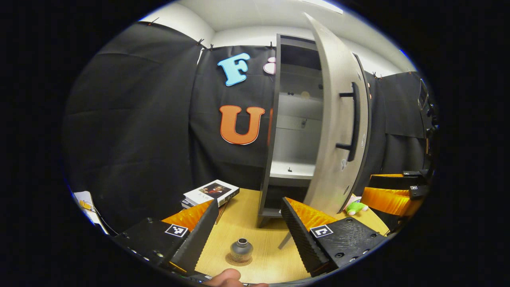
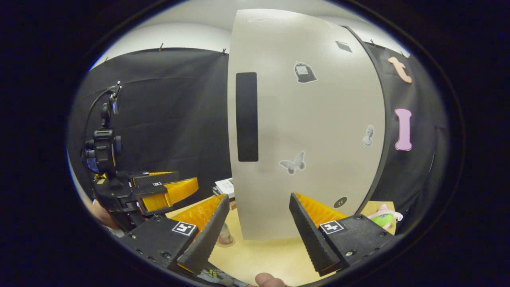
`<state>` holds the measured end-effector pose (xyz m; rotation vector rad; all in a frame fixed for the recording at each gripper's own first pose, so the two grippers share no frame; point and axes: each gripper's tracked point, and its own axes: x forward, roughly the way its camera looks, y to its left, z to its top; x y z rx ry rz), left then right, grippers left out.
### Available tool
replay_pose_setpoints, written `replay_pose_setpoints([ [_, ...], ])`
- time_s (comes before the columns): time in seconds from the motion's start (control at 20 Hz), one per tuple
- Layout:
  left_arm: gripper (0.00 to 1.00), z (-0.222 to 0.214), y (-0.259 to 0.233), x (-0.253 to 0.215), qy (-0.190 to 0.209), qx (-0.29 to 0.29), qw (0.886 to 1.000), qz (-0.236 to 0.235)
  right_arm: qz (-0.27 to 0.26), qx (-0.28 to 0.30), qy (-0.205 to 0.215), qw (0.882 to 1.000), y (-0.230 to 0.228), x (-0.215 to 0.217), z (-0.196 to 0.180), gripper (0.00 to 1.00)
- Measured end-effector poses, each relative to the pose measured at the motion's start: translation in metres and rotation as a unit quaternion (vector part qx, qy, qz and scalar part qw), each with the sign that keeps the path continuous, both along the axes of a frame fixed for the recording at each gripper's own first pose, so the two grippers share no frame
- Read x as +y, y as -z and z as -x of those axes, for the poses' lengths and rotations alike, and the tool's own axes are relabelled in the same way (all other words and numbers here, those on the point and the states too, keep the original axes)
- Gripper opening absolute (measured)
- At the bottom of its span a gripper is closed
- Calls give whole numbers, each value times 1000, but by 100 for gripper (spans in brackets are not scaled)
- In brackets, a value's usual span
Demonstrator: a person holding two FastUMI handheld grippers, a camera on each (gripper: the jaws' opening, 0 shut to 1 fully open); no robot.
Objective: Open the cabinet door with the right hand, grasp the bottle in the cabinet with the left hand and place it on the coaster, then close the cabinet door with the right hand.
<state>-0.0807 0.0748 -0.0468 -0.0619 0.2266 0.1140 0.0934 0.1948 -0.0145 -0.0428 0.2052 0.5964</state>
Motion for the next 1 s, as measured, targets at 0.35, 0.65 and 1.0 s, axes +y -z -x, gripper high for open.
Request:
replay_pose_setpoints([
  [0.35, 95, -28, 10, -35, 60, 4, 998, -1, -1, 3, 47, 999, -7, -11, 3, 93],
  [0.65, 95, -51, 1, -78, 112, 4, 994, -1, -11, 13, 114, 993, -10, -58, 15, 98],
  [1.0, 95, -69, -10, -87, 115, -20, 993, 2, -29, 8, 197, 980, -17, -109, 22, 98],
])
